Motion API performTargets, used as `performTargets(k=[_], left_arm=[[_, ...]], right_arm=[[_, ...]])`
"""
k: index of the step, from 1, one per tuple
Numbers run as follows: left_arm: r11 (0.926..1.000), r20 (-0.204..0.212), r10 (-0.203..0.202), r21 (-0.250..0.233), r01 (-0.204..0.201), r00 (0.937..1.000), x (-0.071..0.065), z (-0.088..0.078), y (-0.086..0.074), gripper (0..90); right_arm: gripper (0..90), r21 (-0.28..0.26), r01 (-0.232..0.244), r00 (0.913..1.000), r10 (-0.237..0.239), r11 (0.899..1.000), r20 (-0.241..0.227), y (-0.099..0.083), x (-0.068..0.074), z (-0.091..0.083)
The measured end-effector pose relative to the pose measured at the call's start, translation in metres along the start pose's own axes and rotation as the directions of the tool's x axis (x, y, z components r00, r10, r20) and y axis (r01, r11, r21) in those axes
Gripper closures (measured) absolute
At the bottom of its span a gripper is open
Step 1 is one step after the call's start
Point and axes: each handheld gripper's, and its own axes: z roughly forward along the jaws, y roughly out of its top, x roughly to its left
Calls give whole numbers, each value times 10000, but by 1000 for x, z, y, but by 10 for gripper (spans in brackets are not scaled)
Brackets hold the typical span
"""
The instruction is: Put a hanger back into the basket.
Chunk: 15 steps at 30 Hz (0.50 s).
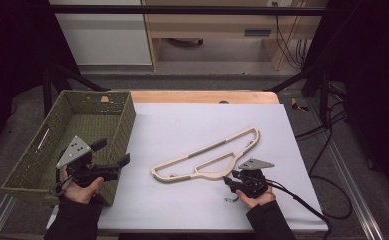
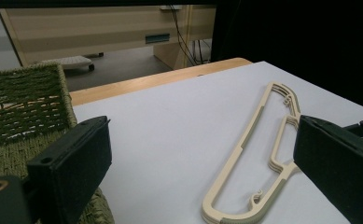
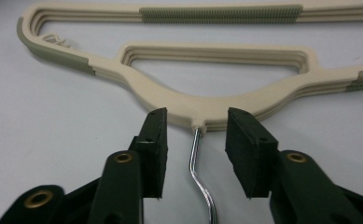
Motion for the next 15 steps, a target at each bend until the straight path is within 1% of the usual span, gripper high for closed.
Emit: performTargets(k=[2, 3, 4, 5, 6, 7, 9, 11, 12, 13, 14, 15], left_arm=[[10000, 1, 57, 43, -57, 10000, 0, 0, 0, 41], [10000, 7, 58, 56, -58, 10000, 0, 1, 0, 41], [10000, 11, 5, 30, -5, 10000, -1, 1, -1, 41], [10000, 11, 17, 45, -17, 10000, -1, 2, -1, 41], [10000, 22, 12, 54, -13, 10000, -1, 2, -1, 41], [9999, 30, 71, 109, -71, 10000, -2, 2, -1, 41], [9999, 36, 75, 125, -75, 10000, -2, 3, -1, 42], [9998, 36, 110, 150, -111, 9999, -3, 3, -1, 43], [9998, 36, 110, 150, -111, 9999, -3, 3, -1, 44], [9999, 54, 75, 136, -75, 10000, -4, 4, -2, 44], [9999, 54, 75, 136, -75, 10000, -4, 4, -2, 44], [9999, 75, 71, 146, -72, 9999, -4, 5, -2, 45]], right_arm=[[649, 89, -14, 10000, 13, 10000, 75, -2, 1, 4], [649, 89, -14, 10000, 13, 10000, 75, -2, 1, 4], [661, 144, 98, 9999, -99, 9998, 69, -2, 0, 6], [676, 162, -50, 10000, 49, 9999, 61, -3, 2, 7], [692, 219, 56, 9999, -59, 9997, 163, -4, 1, 8], [713, 322, 66, 9998, -73, 9995, 197, -4, 1, 11], [724, 387, -6, 9998, -2, 9993, 213, -5, 2, 11], [757, 528, 68, 9995, -85, 9986, 307, -6, 1, 13], [757, 528, 68, 9995, -85, 9986, 307, -6, 1, 13], [781, 555, 95, 9995, -113, 9984, 312, -6, 1, 15], [781, 555, 95, 9995, -113, 9984, 312, -6, 1, 15], [800, 592, 153, 9994, -170, 9981, 290, -6, 0, 16]])
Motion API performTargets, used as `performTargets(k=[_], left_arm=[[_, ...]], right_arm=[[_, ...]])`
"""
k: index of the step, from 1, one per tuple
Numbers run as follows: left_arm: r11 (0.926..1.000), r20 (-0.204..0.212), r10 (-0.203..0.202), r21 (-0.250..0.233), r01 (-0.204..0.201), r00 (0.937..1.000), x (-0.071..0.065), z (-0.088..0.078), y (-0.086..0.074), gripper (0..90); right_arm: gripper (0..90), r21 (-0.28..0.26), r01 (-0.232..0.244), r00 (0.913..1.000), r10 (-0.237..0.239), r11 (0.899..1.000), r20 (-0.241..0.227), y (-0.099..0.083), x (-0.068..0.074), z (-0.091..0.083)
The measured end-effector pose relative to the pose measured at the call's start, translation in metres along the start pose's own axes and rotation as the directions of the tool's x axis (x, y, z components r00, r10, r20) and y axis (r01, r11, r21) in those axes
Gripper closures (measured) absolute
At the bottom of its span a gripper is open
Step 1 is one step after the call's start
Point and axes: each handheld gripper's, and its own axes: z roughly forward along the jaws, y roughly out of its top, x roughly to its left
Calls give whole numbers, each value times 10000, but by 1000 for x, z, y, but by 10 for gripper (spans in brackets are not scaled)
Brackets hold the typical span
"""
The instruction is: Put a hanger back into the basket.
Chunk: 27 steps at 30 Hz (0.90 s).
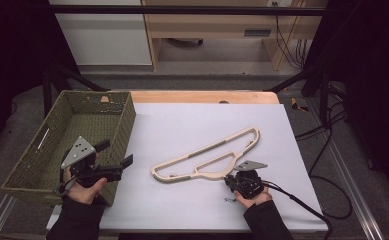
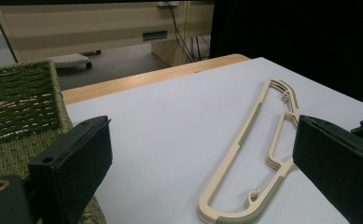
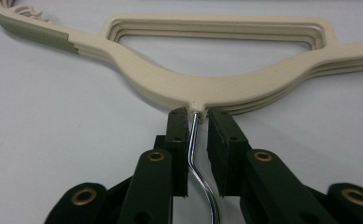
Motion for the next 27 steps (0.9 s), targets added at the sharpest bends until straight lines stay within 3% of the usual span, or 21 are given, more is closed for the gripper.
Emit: performTargets(k=[7, 18, 27], left_arm=[[9997, 119, 89, 217, -91, 9999, -7, 7, -2, 49], [9973, 462, 411, 596, -438, 9981, -24, 20, -7, 54], [9887, 1027, 741, 1225, -865, 9920, -48, 43, -14, 58]], right_arm=[[858, -23, -398, 9990, 397, 9992, -201, -1, -1, 2], [890, -306, -863, 9961, 868, 9958, 156, 1, -5, -5], [891, -508, -800, 9968, 803, 9955, 39, 8, -10, -14]])
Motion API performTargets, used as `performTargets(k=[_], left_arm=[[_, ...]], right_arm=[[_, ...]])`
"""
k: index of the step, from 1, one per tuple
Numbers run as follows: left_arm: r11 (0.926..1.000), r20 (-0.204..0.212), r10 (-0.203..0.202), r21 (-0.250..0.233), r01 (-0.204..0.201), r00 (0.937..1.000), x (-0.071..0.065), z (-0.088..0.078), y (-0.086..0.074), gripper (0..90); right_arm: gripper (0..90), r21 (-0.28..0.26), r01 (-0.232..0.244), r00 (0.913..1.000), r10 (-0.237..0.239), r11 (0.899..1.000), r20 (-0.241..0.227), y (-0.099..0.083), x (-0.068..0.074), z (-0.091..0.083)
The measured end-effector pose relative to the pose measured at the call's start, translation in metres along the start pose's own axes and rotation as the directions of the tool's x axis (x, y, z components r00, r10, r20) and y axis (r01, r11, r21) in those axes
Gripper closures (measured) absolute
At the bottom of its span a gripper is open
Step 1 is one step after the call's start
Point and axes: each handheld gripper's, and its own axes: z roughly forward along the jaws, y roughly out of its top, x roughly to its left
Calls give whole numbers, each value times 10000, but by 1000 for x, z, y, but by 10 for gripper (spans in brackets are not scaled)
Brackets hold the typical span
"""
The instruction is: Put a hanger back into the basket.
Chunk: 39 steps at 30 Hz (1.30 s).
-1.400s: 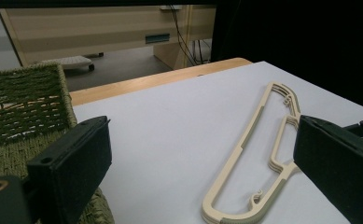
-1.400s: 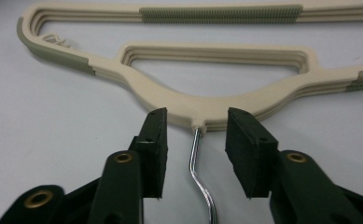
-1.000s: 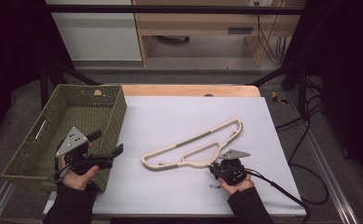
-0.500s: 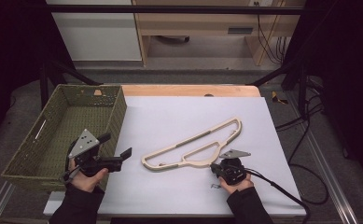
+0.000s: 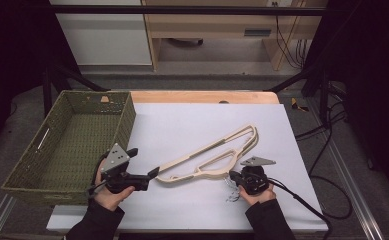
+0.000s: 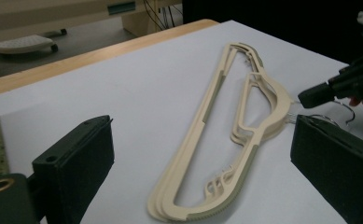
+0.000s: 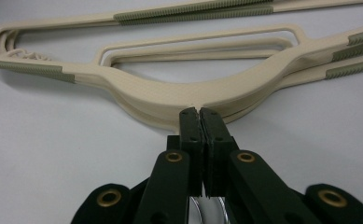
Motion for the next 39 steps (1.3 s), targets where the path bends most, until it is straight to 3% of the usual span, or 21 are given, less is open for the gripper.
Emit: performTargets(k=[7, 8, 9, 14, 22, 23, 27, 29, 32, 35, 36, 38, 39], left_arm=[[9933, 650, 652, 913, -710, 9958, -24, 33, 3, 67], [9869, 912, 920, 1239, -1030, 9916, -32, 45, 5, 74], [9869, 912, 920, 1239, -1030, 9916, -32, 45, 5, 74], [9703, 1491, 1188, 1924, -1467, 9817, -50, 78, 11, 91], [9605, 1906, 1348, 2158, -1755, 9724, -68, 112, 19, 135], [9562, 2002, 1413, 2262, -1860, 9695, -72, 121, 20, 154], [9481, 2126, 1579, 2403, -2082, 9643, -78, 134, 21, 197], [9403, 2232, 1719, 2531, -2274, 9595, -83, 143, 21, 221], [9184, 2411, 2172, 2777, -2817, 9459, -92, 155, 22, 256], [9056, 2411, 2383, 2949, -3049, 9408, -98, 167, 19, 290], [8973, 2421, 2498, 3061, -3182, 9375, -99, 171, 19, 290], [8930, 2458, 2477, 3173, -3192, 9371, -103, 178, 16, 334], [8805, 2493, 2667, 3297, -3405, 9310, -103, 181, 16, 334]], right_arm=[[892, 49, 153, 9999, -153, 9999, -41, 3, -1, -4], [892, 39, 179, 9998, -179, 9998, -90, 4, 0, -6], [892, 39, 179, 9998, -179, 9998, -90, 4, 0, -6], [892, 62, 379, 9992, -378, 9993, -93, 7, 0, -8], [892, 85, 427, 9990, -426, 9991, -131, 9, 0, -11], [892, 96, 354, 9993, -353, 9993, -108, 10, 0, -11], [892, 112, 466, 9988, -464, 9989, -136, 11, -1, -13], [892, 53, 452, 9989, -451, 9990, -135, 11, -1, -13], [892, 85, 467, 9988, -465, 9989, -170, 11, -1, -15], [892, 59, 462, 9989, -461, 9989, -110, 12, 1, -15], [892, 59, 462, 9989, -461, 9989, -110, 12, 1, -15], [892, 24, 478, 9988, -478, 9989, -97, 13, 2, -15], [892, 24, 478, 9988, -478, 9989, -97, 13, 2, -15]])
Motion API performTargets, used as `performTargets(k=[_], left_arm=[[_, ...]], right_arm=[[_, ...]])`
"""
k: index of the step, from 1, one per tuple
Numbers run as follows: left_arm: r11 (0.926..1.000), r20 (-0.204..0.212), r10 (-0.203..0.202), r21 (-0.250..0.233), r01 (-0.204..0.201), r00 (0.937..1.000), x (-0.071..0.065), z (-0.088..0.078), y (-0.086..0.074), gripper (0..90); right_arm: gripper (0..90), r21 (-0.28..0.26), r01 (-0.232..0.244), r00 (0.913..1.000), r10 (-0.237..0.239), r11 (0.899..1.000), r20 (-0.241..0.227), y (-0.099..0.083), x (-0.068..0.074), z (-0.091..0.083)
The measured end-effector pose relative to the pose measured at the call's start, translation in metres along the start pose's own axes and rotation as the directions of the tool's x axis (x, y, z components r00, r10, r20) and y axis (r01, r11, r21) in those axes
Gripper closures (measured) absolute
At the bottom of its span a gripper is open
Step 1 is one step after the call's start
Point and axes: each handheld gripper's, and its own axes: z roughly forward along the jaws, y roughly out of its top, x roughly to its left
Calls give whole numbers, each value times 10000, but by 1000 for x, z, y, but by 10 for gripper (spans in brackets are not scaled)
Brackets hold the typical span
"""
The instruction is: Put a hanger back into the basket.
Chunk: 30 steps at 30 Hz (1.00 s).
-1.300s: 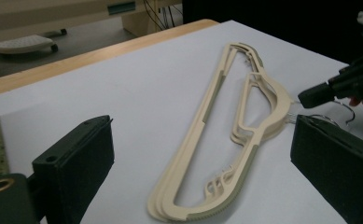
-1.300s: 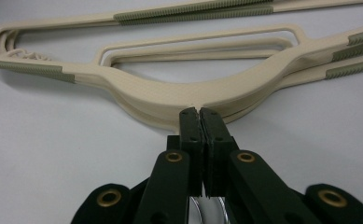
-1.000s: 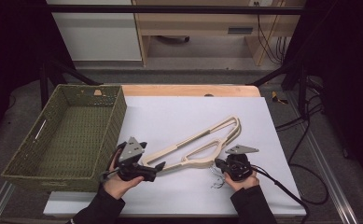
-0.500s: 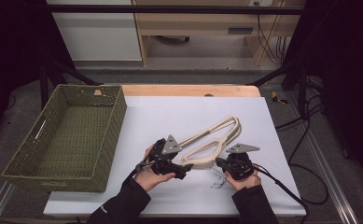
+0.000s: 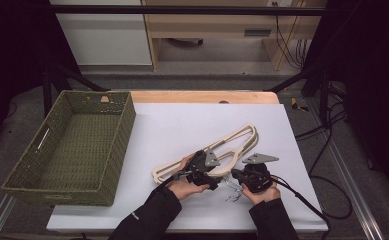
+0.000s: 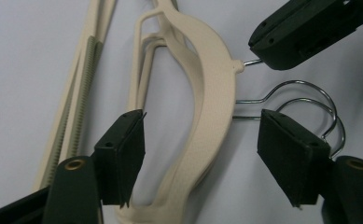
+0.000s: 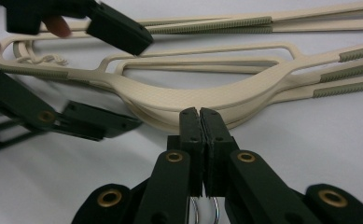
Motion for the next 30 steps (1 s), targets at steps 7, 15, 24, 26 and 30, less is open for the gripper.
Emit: performTargets(k=[7, 15, 24, 26, 30], left_arm=[[9986, -63, 418, 341, -415, 9991, -9, 14, 4, 521], [9972, -535, 616, 451, -592, 9967, -12, 16, 5, 666], [9905, -565, 1252, 645, -1215, 9905, -16, 9, 8, 715], [9899, -664, 1342, 559, -1306, 9887, -16, 6, 9, 729], [9900, -649, 1382, 377, -1360, 9883, -15, -4, 11, 756]], right_arm=[[892, 21, 41, 10000, -41, 10000, -42, 1, 0, -3], [892, -15, -16, 10000, 15, 10000, -31, 2, 2, -4], [878, -196, -49, 9997, 45, 9998, -236, 4, 2, -10], [817, -478, -95, 9989, 72, 9988, -463, 6, -1, -18], [762, -1552, -85, 9984, -3, 9878, -570, 10, -8, -39]])
